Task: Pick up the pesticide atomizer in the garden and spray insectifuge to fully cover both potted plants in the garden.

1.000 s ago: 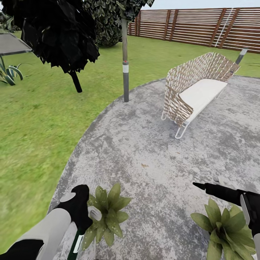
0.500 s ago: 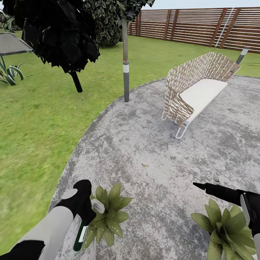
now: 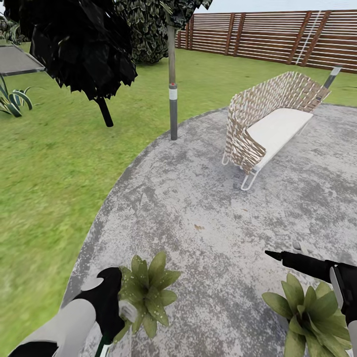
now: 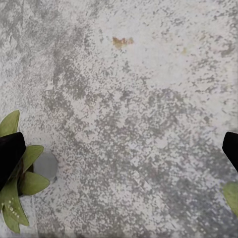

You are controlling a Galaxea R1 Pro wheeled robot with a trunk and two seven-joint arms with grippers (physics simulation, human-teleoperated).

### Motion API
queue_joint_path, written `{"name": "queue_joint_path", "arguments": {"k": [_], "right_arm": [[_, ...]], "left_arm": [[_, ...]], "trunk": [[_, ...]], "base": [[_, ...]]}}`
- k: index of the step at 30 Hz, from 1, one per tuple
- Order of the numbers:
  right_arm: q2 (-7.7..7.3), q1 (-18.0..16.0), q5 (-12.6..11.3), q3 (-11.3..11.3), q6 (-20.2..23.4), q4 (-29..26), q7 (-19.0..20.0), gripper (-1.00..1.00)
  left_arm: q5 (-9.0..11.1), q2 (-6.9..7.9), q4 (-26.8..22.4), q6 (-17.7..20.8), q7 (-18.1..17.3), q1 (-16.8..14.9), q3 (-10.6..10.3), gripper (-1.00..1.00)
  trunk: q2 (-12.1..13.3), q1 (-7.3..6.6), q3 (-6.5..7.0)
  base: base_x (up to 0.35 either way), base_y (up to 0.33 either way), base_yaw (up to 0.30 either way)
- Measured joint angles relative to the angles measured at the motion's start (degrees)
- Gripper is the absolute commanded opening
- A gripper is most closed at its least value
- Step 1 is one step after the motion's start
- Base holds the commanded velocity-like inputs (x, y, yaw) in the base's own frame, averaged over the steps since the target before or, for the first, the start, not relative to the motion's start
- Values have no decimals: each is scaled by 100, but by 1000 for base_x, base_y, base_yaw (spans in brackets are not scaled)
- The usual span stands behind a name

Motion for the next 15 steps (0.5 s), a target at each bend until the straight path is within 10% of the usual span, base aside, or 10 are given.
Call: {"name": "queue_joint_path", "arguments": {"k": [15], "right_arm": [[0, 0, -3, 0, 0, 1, -1, 100]], "left_arm": [[9, 56, -26, 3, -1, 196, -13, -100]], "trunk": [[0, 0, -9]], "base": [[0, 0, 89]]}}
